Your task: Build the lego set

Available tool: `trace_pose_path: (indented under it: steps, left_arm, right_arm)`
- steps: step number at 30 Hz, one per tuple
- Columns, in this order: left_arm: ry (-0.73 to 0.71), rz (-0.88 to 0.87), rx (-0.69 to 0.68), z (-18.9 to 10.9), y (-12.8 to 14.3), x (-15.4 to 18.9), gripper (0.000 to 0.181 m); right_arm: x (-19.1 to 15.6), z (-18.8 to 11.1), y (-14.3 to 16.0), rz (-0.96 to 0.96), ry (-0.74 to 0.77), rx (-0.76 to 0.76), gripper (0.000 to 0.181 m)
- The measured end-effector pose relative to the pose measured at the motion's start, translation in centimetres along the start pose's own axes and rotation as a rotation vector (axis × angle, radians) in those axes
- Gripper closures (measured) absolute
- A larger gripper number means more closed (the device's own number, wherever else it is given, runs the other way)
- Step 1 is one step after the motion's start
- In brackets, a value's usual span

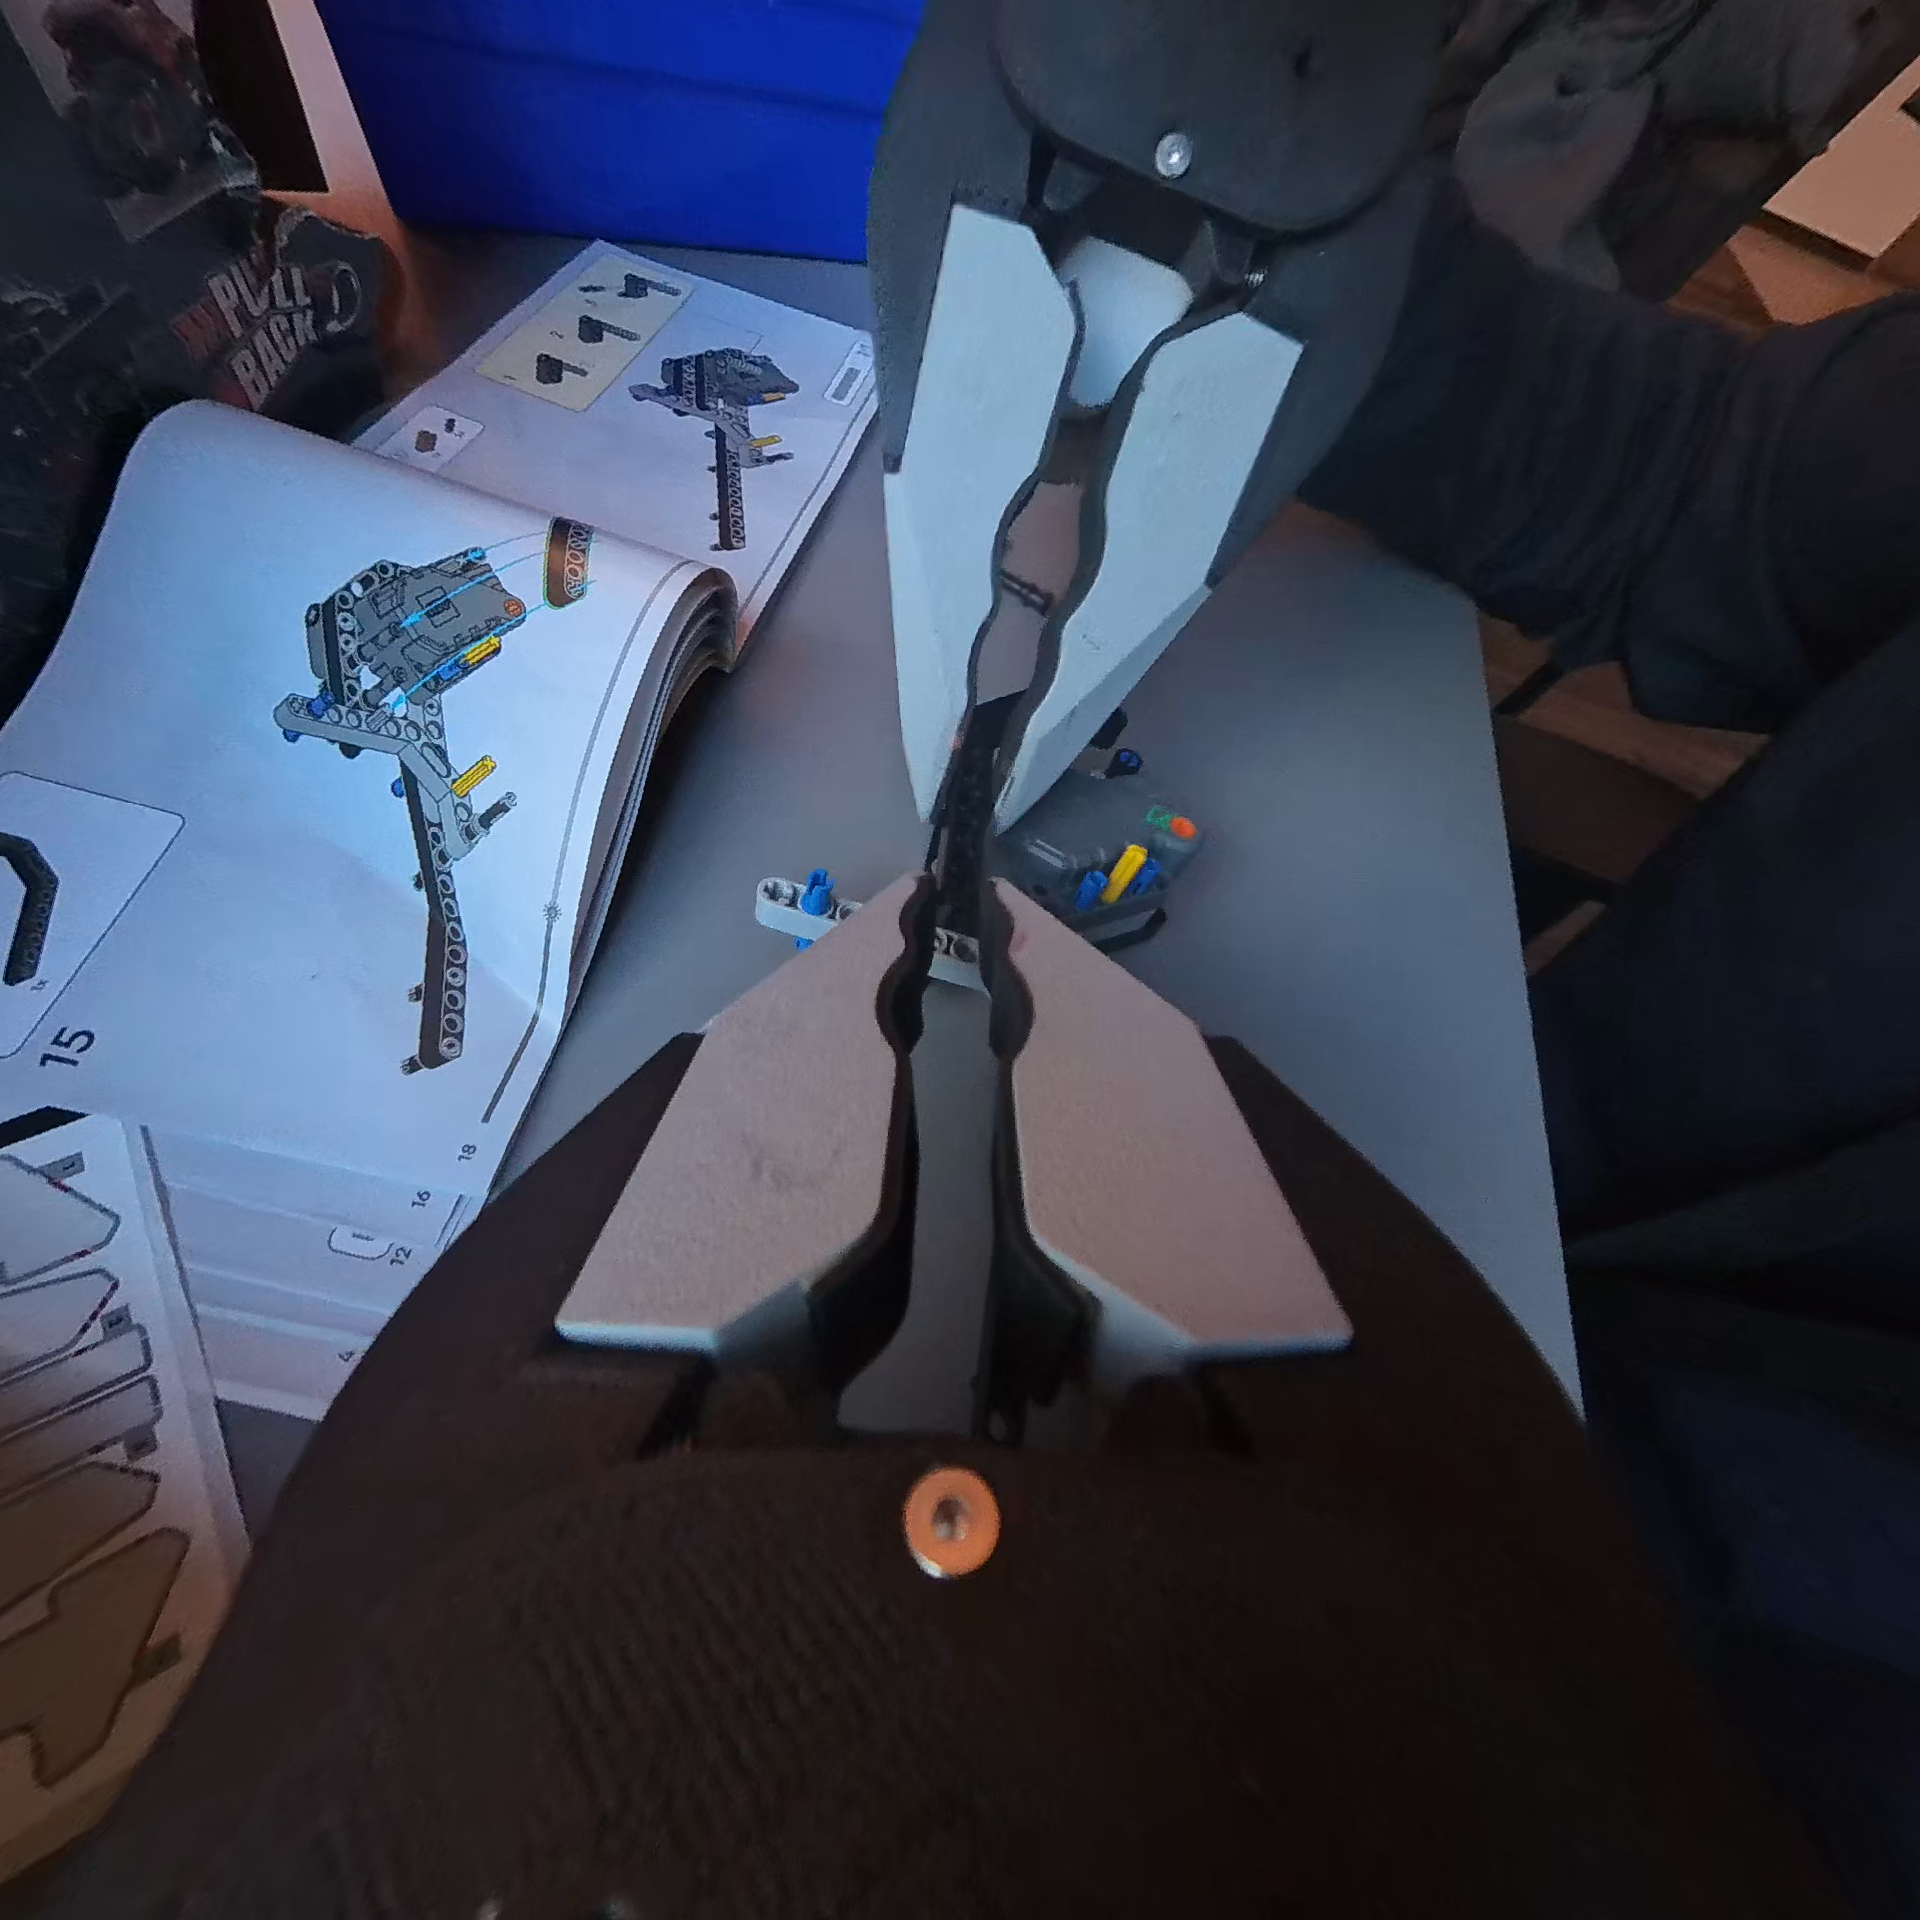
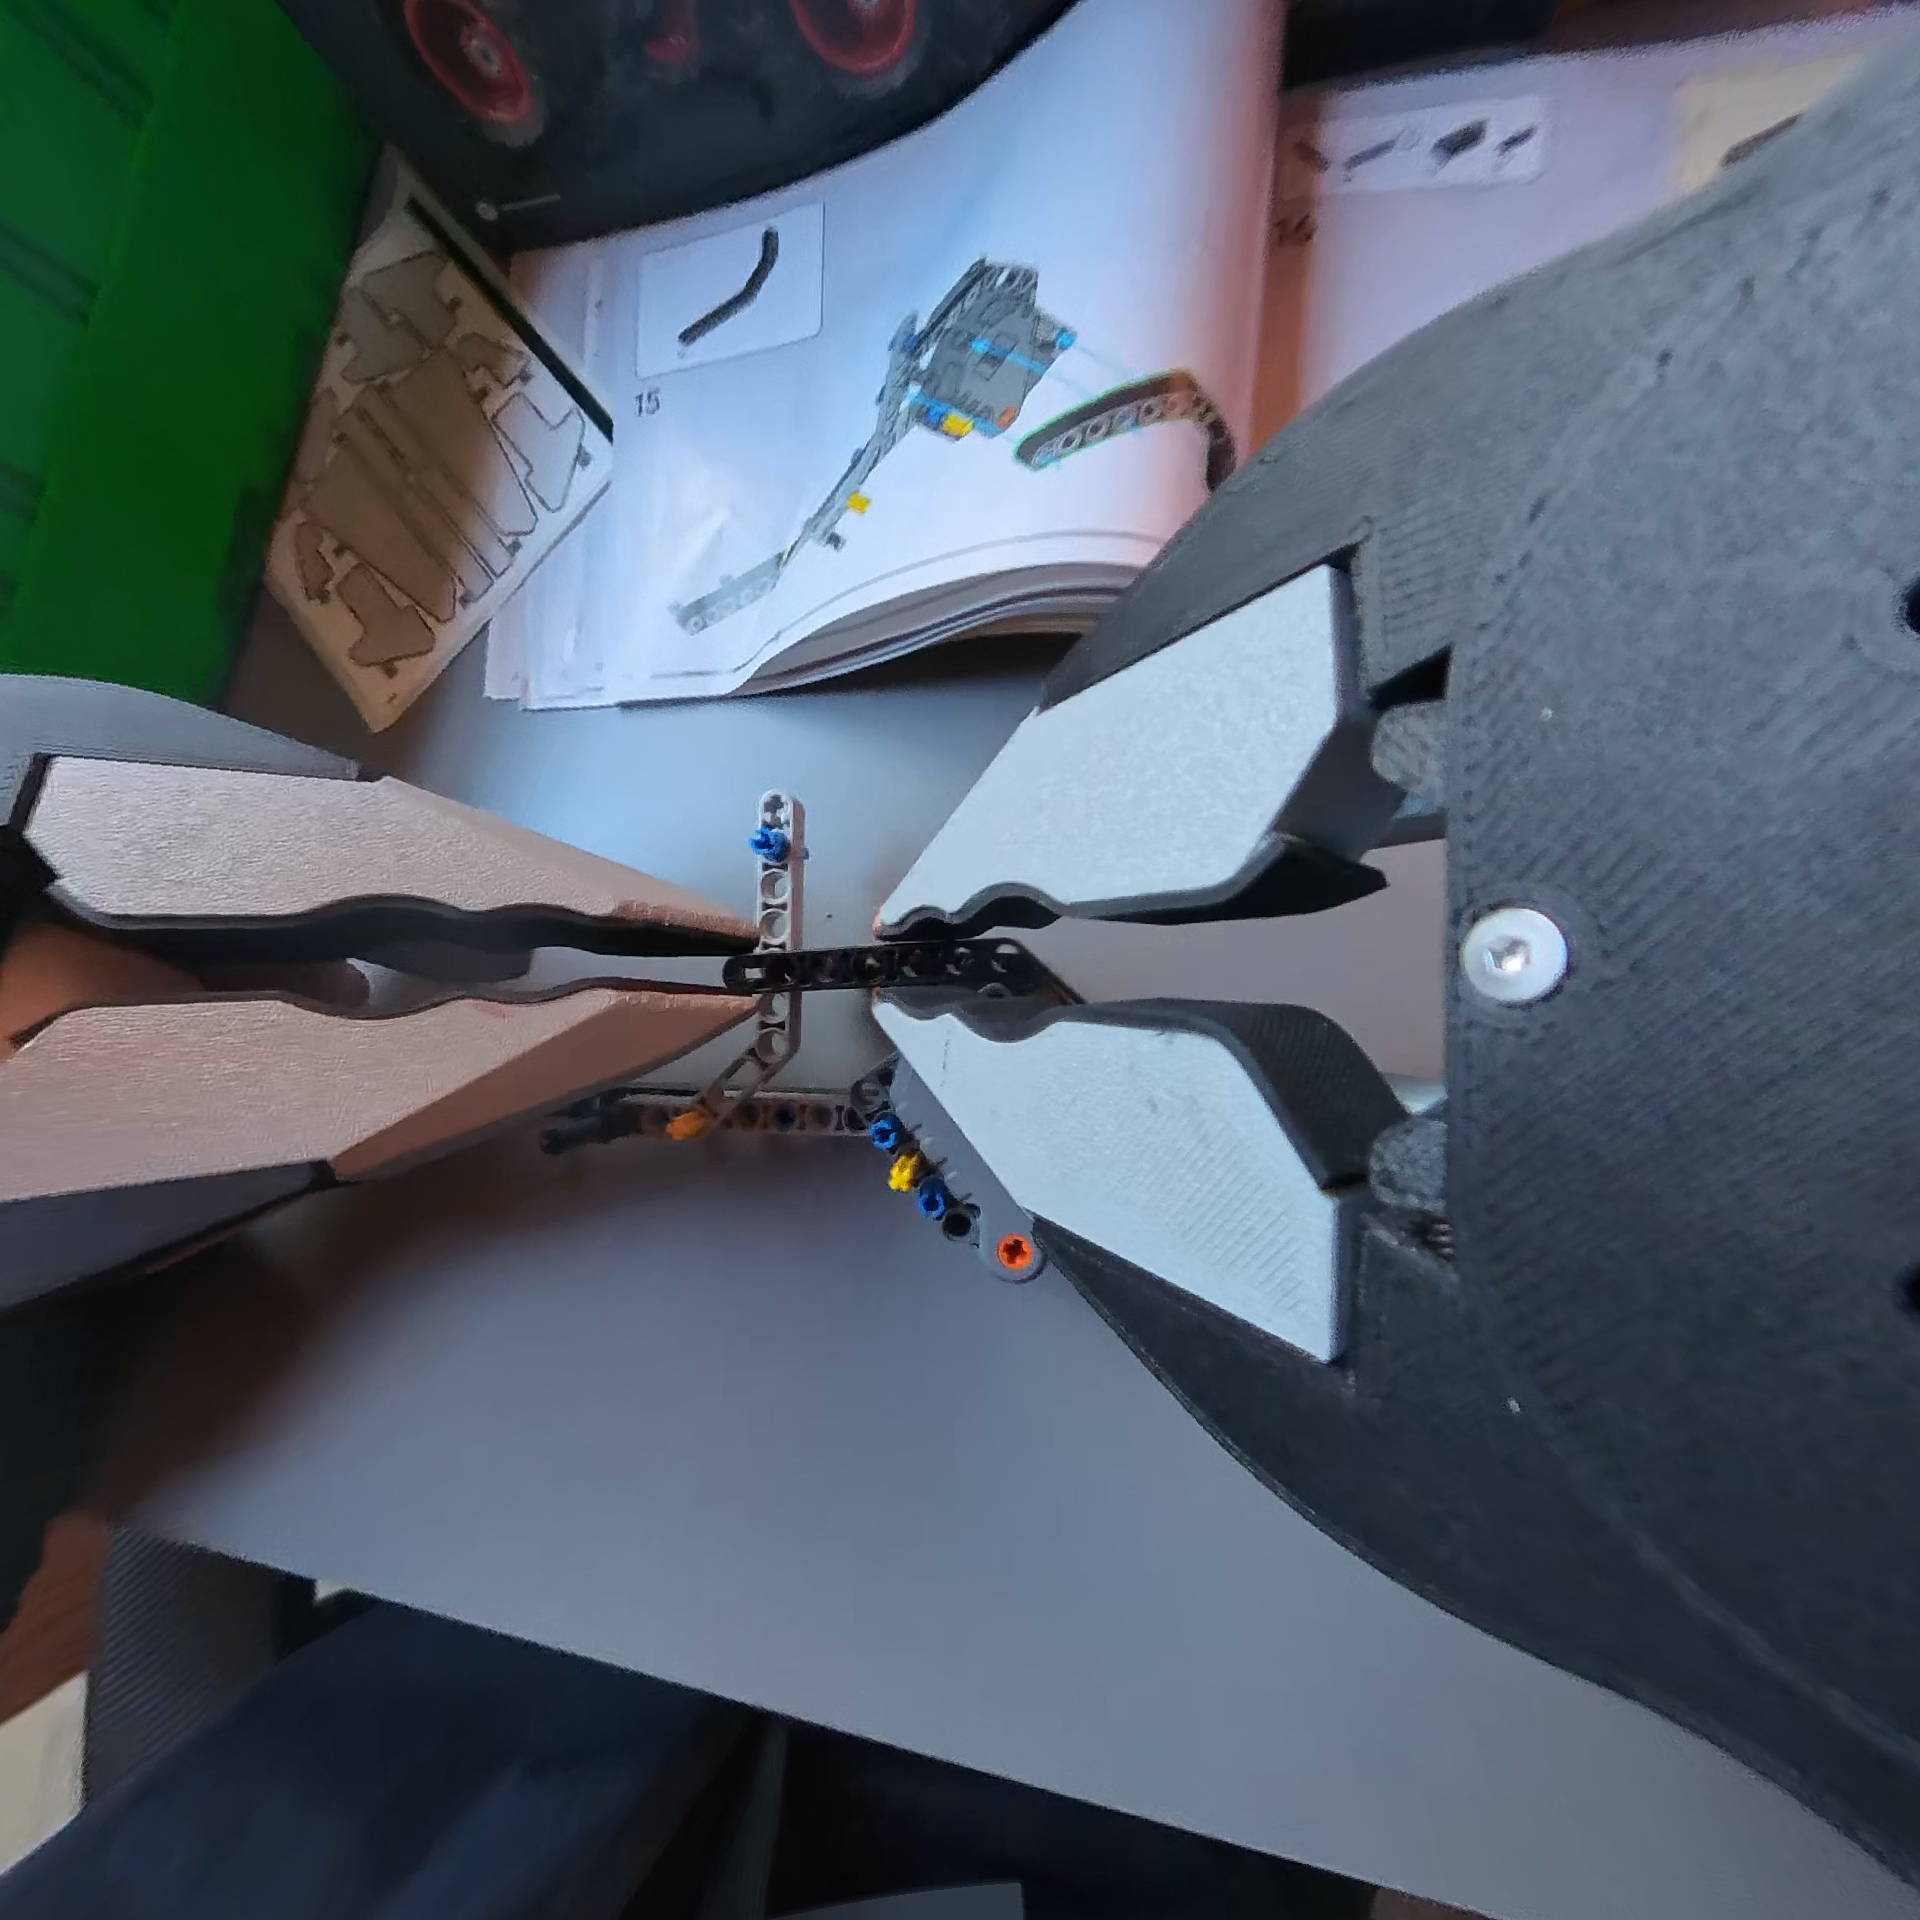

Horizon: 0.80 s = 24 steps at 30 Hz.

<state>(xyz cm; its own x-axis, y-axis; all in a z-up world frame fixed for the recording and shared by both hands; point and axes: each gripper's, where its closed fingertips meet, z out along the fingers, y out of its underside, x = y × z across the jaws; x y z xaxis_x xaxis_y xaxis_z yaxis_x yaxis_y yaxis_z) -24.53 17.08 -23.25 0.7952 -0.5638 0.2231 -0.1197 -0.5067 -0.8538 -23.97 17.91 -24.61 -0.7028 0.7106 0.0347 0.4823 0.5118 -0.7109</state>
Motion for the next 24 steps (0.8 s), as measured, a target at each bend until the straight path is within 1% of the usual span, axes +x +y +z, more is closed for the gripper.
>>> trace_pose_path:
  steps: [3,8,24]
  left_arm:
    - [-0.002,0.0,0.003,-0.04,-0.04,-0.05,0.178]
    - [0.003,-0.014,0.007,-0.03,0.09,-0.22,0.178]
    - [0.016,-0.011,-0.002,-0.19,0.22,-0.17,0.178]
  right_arm:
    - [-0.18,0.29,0.27,0.009,-0.02,-0.004,0.177]
    - [-0.06,0.27,0.23,0.017,-0.003,-0.008,0.177]
    - [-0.05,0.34,-0.5,0.008,0.01,0.048,0.175]
